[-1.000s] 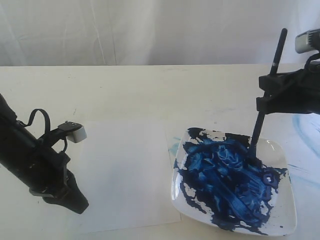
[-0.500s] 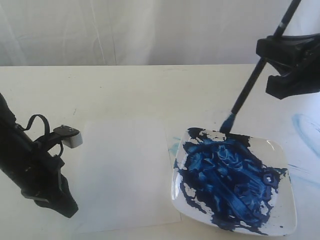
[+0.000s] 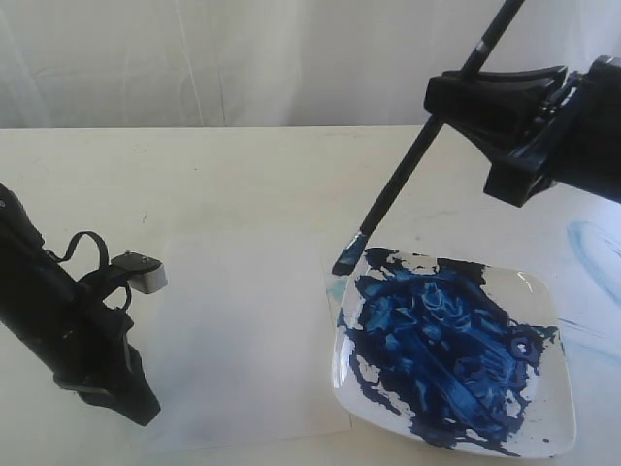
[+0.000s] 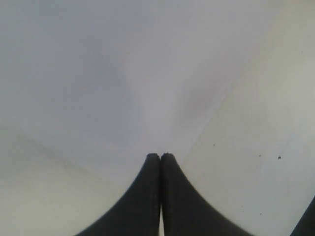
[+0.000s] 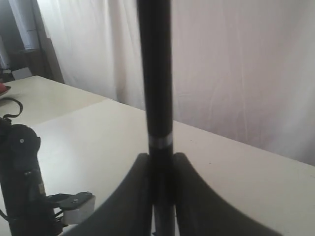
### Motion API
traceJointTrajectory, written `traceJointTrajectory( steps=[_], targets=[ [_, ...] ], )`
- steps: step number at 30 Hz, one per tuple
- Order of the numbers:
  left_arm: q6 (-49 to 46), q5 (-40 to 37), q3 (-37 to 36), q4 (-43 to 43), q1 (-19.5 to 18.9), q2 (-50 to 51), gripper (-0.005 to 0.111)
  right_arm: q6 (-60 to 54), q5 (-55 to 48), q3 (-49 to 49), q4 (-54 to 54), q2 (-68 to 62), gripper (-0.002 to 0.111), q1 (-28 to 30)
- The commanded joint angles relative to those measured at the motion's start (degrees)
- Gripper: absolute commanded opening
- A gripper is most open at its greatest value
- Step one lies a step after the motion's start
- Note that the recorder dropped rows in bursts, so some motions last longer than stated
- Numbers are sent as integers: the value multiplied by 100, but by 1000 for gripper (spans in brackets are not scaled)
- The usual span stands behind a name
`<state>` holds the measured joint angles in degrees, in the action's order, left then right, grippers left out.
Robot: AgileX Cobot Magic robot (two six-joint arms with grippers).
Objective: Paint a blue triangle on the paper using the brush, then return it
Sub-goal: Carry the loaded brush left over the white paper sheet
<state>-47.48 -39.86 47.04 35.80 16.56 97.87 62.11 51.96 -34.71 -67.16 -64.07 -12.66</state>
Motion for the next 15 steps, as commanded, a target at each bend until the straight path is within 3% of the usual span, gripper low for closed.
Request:
traceJointTrajectory(
  steps=[1, 15],
  targets=[
    [-50, -40, -33, 167, 20, 92, 0, -130, 149, -6, 323, -329, 0, -227],
    [-50, 74, -33, 143, 20, 165, 0, -1627, 782, -87, 1377, -1410, 0, -901]
  ],
)
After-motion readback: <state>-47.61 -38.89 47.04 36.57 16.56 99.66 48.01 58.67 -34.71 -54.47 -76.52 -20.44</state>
